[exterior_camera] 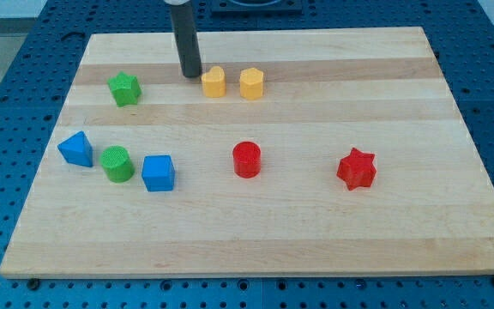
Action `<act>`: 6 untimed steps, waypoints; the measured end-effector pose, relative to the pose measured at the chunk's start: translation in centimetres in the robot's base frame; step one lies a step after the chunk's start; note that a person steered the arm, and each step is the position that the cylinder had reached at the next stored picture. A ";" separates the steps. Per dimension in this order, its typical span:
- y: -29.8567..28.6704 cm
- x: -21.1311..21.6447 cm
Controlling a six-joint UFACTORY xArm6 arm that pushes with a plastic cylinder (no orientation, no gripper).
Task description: Push the yellow heart a bit right
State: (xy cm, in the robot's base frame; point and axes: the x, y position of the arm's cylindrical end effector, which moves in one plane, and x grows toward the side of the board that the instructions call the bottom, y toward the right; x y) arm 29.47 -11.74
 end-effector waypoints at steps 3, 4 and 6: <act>-0.1 1.4; 2.5 1.4; 4.3 1.4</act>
